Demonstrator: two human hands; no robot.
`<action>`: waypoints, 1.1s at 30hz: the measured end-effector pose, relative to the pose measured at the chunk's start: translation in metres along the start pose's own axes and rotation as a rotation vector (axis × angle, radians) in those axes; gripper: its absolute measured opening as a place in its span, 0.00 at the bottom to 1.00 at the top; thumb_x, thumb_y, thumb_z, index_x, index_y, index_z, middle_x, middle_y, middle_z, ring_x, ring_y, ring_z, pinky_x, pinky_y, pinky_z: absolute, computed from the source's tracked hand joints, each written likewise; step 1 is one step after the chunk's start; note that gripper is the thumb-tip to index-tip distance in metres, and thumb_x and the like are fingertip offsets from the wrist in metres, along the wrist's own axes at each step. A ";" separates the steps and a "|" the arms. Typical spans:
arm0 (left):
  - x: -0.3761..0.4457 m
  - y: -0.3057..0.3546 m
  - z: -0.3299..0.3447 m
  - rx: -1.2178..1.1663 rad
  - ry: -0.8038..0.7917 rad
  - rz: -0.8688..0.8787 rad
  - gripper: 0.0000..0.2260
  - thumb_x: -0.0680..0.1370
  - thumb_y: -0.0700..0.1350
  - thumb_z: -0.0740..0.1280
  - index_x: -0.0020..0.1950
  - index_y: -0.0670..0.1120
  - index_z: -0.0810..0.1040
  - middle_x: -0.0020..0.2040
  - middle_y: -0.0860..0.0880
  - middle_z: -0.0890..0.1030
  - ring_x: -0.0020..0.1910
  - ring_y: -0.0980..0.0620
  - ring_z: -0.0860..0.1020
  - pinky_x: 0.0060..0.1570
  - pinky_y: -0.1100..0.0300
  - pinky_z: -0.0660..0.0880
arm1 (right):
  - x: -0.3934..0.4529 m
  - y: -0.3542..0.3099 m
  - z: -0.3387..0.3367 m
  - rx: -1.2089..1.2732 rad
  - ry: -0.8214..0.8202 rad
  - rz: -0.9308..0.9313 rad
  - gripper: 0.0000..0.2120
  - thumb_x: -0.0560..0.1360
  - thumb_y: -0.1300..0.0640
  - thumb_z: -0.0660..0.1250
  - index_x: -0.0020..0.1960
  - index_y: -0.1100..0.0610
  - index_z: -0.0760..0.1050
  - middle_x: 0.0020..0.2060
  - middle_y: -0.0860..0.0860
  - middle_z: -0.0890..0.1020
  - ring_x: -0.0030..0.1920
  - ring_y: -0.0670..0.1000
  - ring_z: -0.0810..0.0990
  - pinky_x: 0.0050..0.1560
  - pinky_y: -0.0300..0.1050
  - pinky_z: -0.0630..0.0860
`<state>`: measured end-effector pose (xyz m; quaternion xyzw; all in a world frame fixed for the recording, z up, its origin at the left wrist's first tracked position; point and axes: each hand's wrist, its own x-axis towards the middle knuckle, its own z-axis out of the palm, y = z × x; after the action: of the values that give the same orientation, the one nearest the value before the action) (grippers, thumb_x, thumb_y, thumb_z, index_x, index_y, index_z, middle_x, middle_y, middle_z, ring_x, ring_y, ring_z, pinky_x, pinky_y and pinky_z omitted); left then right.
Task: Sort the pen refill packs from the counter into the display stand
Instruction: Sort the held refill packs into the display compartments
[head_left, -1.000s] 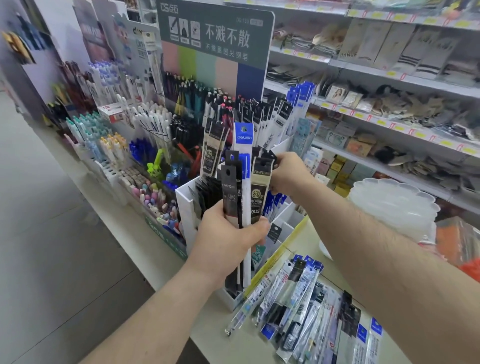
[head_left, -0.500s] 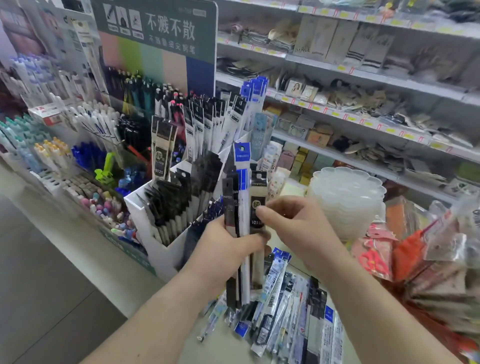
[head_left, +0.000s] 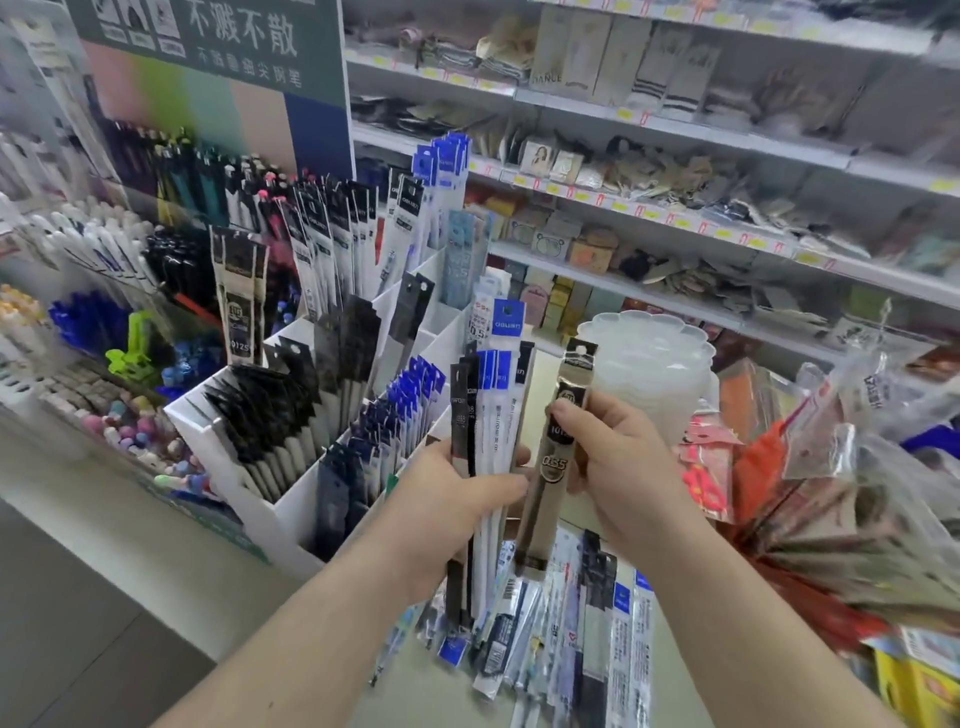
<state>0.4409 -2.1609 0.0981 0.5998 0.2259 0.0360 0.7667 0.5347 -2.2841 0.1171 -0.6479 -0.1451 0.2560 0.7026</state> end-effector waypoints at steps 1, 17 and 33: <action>0.000 0.000 0.001 -0.009 -0.016 -0.005 0.09 0.75 0.33 0.70 0.53 0.42 0.80 0.43 0.47 0.87 0.45 0.48 0.85 0.43 0.56 0.81 | -0.001 -0.001 0.001 0.004 -0.007 -0.007 0.08 0.82 0.61 0.62 0.47 0.60 0.78 0.30 0.49 0.82 0.29 0.47 0.79 0.30 0.44 0.78; 0.006 -0.003 -0.002 -0.118 0.001 0.019 0.12 0.74 0.33 0.72 0.56 0.44 0.81 0.48 0.43 0.86 0.48 0.42 0.85 0.49 0.43 0.81 | -0.003 0.003 0.005 0.270 -0.020 -0.001 0.08 0.77 0.68 0.64 0.39 0.62 0.73 0.21 0.48 0.77 0.21 0.42 0.75 0.23 0.36 0.73; -0.009 -0.004 -0.005 0.052 -0.009 0.015 0.12 0.69 0.39 0.77 0.48 0.43 0.77 0.34 0.52 0.81 0.34 0.52 0.77 0.30 0.59 0.74 | -0.004 -0.005 0.009 0.222 0.147 -0.002 0.10 0.75 0.57 0.71 0.41 0.63 0.75 0.25 0.55 0.77 0.24 0.53 0.76 0.25 0.45 0.78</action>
<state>0.4295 -2.1606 0.0963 0.6215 0.2187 0.0330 0.7516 0.5271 -2.2791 0.1235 -0.5831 -0.0647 0.2218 0.7789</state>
